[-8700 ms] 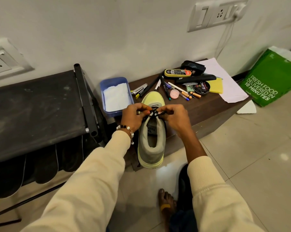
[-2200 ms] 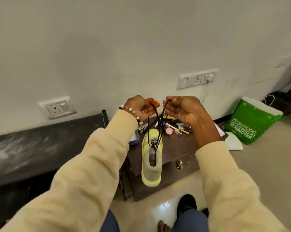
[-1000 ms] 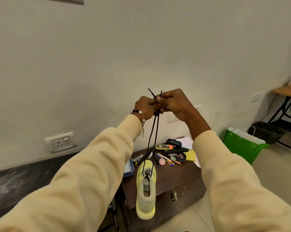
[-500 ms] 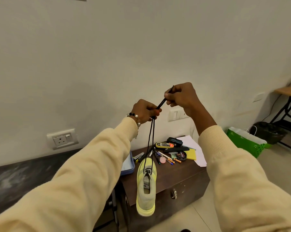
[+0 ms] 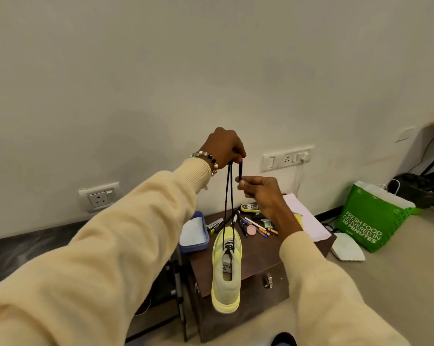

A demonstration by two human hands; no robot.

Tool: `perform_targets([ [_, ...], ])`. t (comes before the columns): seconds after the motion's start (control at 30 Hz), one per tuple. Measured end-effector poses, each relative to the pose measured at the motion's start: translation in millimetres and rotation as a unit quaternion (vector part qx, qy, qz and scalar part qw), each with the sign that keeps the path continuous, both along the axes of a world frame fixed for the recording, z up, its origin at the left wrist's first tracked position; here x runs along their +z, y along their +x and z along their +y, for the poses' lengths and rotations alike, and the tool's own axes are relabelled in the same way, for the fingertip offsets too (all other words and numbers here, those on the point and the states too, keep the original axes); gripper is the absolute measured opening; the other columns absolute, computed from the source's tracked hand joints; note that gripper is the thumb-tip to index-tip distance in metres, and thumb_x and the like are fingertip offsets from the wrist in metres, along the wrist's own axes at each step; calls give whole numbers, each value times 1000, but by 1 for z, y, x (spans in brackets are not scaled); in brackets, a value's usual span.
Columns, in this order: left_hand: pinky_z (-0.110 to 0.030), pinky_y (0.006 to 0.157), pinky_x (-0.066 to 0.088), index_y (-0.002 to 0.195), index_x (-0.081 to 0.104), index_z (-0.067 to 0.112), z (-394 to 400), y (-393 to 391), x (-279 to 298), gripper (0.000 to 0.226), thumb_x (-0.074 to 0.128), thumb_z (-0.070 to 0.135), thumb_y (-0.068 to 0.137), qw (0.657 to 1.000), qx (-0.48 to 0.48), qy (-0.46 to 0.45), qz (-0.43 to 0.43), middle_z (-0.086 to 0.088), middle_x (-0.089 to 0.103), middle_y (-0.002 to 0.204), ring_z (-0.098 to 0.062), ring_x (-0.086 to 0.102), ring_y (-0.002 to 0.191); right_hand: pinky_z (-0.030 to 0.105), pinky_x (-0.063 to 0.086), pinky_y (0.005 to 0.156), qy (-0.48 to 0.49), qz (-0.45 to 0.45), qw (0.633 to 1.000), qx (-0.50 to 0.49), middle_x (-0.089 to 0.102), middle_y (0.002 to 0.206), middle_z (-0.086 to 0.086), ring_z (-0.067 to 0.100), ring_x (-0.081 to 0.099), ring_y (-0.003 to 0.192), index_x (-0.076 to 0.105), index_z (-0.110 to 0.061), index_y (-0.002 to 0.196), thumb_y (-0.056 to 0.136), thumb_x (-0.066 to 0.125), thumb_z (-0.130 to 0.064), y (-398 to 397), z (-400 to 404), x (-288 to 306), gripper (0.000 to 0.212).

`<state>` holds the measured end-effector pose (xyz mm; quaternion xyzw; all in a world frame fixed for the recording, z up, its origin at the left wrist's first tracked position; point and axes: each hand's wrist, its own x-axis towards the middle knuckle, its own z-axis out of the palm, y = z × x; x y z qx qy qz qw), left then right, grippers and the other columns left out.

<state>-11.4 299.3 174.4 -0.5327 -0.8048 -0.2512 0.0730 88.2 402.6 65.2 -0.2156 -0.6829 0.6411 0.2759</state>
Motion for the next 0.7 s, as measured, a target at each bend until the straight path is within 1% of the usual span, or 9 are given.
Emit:
perform_targets([
  [0.07,-30,85,53,106,74,10,-1,-4,1,20,70,10,86,1000,-3,-8,19,-8,74,94,-9,57,74,26,50,73,2,12,1000,-4,71,91,3,16,61,87,71,-6,103,88,62,-5,-10,-11,-5,17],
  [0.13,-25,79,55,106,73,10,-2,-8,0,20,67,7,88,1000,1,-11,15,-8,74,93,-9,59,68,25,49,73,19,13,1000,8,70,99,1,15,61,93,69,-5,109,90,60,-7,-17,-19,-6,21],
  [0.3,-23,77,56,108,72,7,-7,-17,-4,21,62,2,90,1000,11,-17,13,-9,74,91,-15,69,72,28,49,79,76,-4,996,45,67,116,4,18,59,107,68,-7,114,92,58,-11,-28,-30,-6,23],
  [0.37,-24,78,56,110,71,6,-10,-21,-7,22,61,2,91,1000,16,-8,10,-9,73,92,-18,70,74,30,49,82,113,-26,992,49,66,117,6,18,58,107,68,-7,113,93,57,-13,-29,-29,-3,23],
  [0.47,-28,78,57,111,70,5,-18,-34,-24,22,58,3,93,998,47,30,-24,-9,72,94,-21,71,73,39,48,91,199,-86,975,56,67,109,7,20,58,104,70,-12,103,94,57,-20,-29,-16,2,18],
  [0.53,-25,68,58,104,71,2,-24,-41,-46,17,59,2,91,990,82,69,-91,-11,70,92,-22,69,68,43,50,87,266,-128,954,52,65,95,6,25,59,95,70,-13,95,94,57,-21,-27,-6,10,15],
  [0.6,-17,55,55,99,70,-2,-29,-41,-75,13,60,1,91,956,115,121,-239,-12,67,85,-20,65,61,42,50,81,333,-167,927,49,66,84,7,27,61,85,70,-12,89,93,58,-20,-25,2,20,15],
  [0.63,-16,55,55,97,69,-3,-29,-38,-91,12,59,0,91,929,128,141,-318,-12,67,84,-19,65,61,41,51,81,365,-183,911,52,68,83,10,26,63,83,70,-10,88,92,59,-18,-25,5,25,15],
  [0.7,-25,66,57,90,68,0,-21,-28,-121,11,57,0,92,870,126,167,-446,-17,69,94,-23,67,74,39,54,80,423,-213,878,66,71,88,15,25,67,80,71,-4,89,92,60,-15,-26,9,33,16],
])
